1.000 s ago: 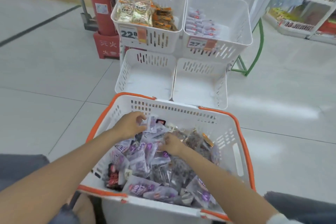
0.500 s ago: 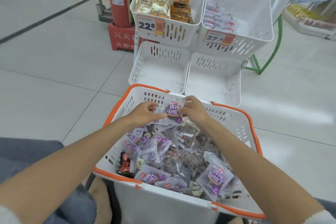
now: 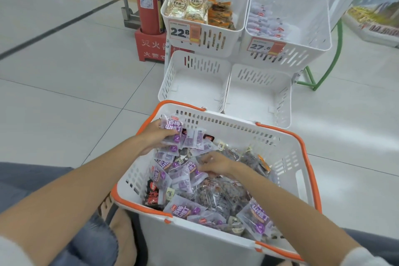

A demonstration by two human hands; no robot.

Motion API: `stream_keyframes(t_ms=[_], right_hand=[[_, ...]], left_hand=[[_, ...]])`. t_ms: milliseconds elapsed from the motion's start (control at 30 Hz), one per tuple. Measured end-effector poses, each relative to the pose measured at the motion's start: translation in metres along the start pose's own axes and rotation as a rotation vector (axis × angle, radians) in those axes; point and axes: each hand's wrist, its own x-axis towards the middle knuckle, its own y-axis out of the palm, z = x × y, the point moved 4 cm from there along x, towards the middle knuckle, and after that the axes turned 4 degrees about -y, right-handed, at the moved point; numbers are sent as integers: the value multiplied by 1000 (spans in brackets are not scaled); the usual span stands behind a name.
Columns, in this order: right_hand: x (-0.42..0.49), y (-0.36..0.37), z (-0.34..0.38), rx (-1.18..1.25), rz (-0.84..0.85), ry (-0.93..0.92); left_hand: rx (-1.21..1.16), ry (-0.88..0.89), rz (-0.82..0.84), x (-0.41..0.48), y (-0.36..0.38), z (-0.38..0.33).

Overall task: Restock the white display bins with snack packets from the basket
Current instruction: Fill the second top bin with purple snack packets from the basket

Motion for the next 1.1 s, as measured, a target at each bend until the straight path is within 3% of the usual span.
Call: stream_keyframes(t_ms=[100, 200, 333, 400, 467, 533, 733, 833, 1000, 1100], right_hand=[[-8, 9, 2, 96, -72, -9], [-6, 22, 3, 48, -113, -30], [-18, -31, 20, 55, -215, -37], [-32, -73, 37, 237, -328, -137], [-43, -98, 53, 538, -355, -246], [-49, -107, 65, 656, -354, -305], [-65, -147, 91, 478, -419, -432], [-77, -187, 107, 462, -368, -484], [-95, -264, 147, 197, -315, -505], [-97, -315, 171, 172, -412, -561]], left_hand=[[-107, -27, 66, -3, 13, -5], [-72, -21, 105, -8, 25, -8], [-111, 12, 78, -7, 28, -18], [-146, 22, 132, -6, 32, -25], [-170, 30, 255, -9, 48, -37], [-180, 60, 370, -14, 76, -53], [-69, 302, 401, -16, 120, -115], [58, 420, 390, -5, 125, -157], [252, 545, 454, 11, 145, -251], [449, 710, 303, 33, 156, -314]])
